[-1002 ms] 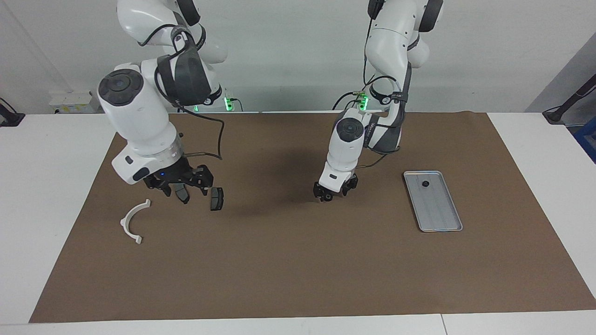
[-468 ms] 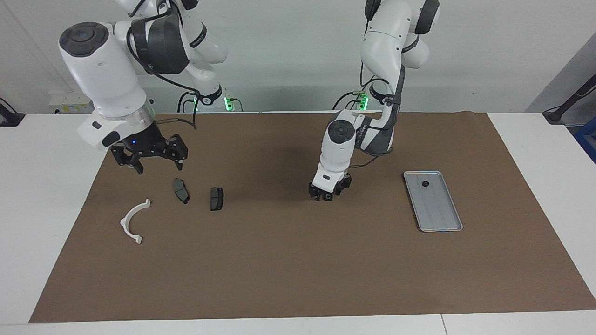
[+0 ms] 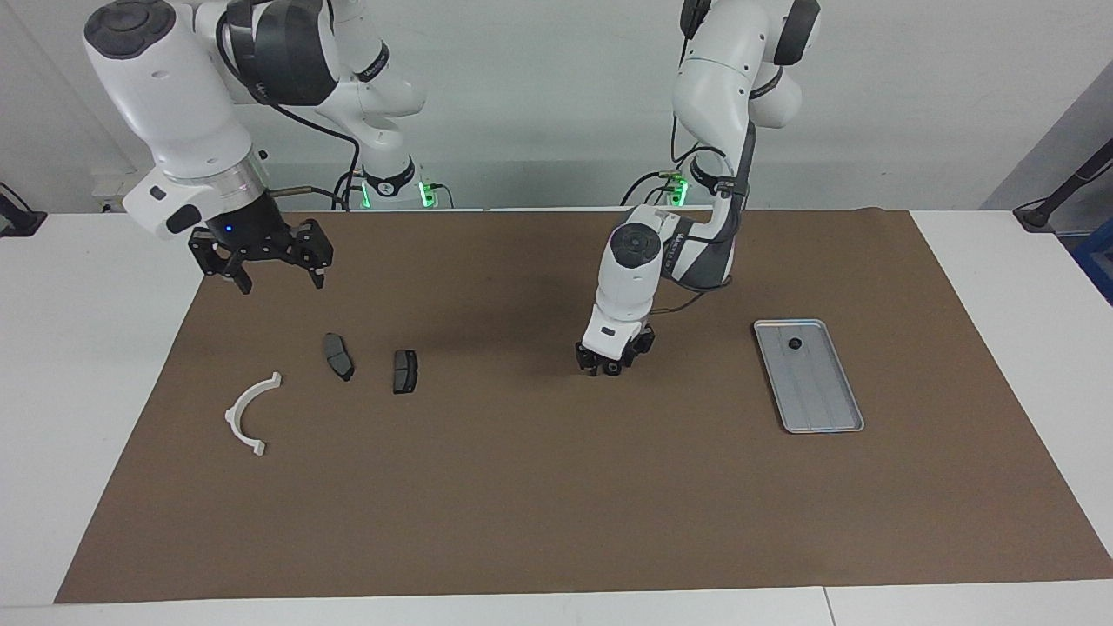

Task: Pick bearing gear from pile to tray
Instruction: 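Grasp the second ring with the left gripper while the right gripper withdraws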

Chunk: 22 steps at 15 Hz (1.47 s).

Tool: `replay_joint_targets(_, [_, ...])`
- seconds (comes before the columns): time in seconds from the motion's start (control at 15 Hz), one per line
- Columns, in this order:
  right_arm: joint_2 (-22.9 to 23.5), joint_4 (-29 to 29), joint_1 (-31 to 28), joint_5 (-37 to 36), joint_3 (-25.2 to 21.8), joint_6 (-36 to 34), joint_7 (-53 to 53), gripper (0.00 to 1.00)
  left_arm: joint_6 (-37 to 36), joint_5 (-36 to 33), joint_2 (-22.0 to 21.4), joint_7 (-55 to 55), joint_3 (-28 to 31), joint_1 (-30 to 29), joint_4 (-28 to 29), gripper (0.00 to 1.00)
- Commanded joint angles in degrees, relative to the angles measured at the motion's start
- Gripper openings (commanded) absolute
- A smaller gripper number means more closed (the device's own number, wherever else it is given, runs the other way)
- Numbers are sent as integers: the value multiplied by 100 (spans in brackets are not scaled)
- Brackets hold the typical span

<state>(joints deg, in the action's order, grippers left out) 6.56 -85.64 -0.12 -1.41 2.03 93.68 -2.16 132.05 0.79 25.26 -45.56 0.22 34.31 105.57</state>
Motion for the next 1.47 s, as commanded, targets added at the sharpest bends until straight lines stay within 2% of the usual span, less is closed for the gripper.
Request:
replay_joint_targets(0.0, [-515,-593,74,133,-141,54,-144,100,14,-70,181,-112,84,50,-159,66])
replay_joint_targets(0.2, [-998,-1164,328,133,-395,142,-126,100,32,-166,181,-111,84,23,-168,66])
replay_joint_targets(0.47, [-1482,-1473,364,133,-432,133,-109,100,49,-176,181,-111,136,6,-168,66])
replay_joint_targets(0.53, [-1491,-1465,355,133,-432,98,-109,100,32,-184,181,-120,137,6,-159,58])
replay_joint_targets(0.67, [-1500,-1456,285,133,-423,54,-152,100,6,-219,181,-120,145,6,-159,30])
replay_joint_targets(0.87, [-1491,-1464,214,133,-414,18,-144,100,-4,-220,172,-111,233,6,-159,19])
replay_joint_targets(1.0, [-1474,-1465,214,133,-397,27,-118,100,-21,-220,146,-111,233,-12,-116,7])
replay_joint_targets(1.2, [-1430,-1456,171,133,-379,45,-74,100,-406,-228,-82,28,338,-82,-62,4])
replay_joint_targets(1.4, [-1281,-1377,-14,133,-177,80,-91,100,-916,-237,-451,940,356,-599,-19,4])
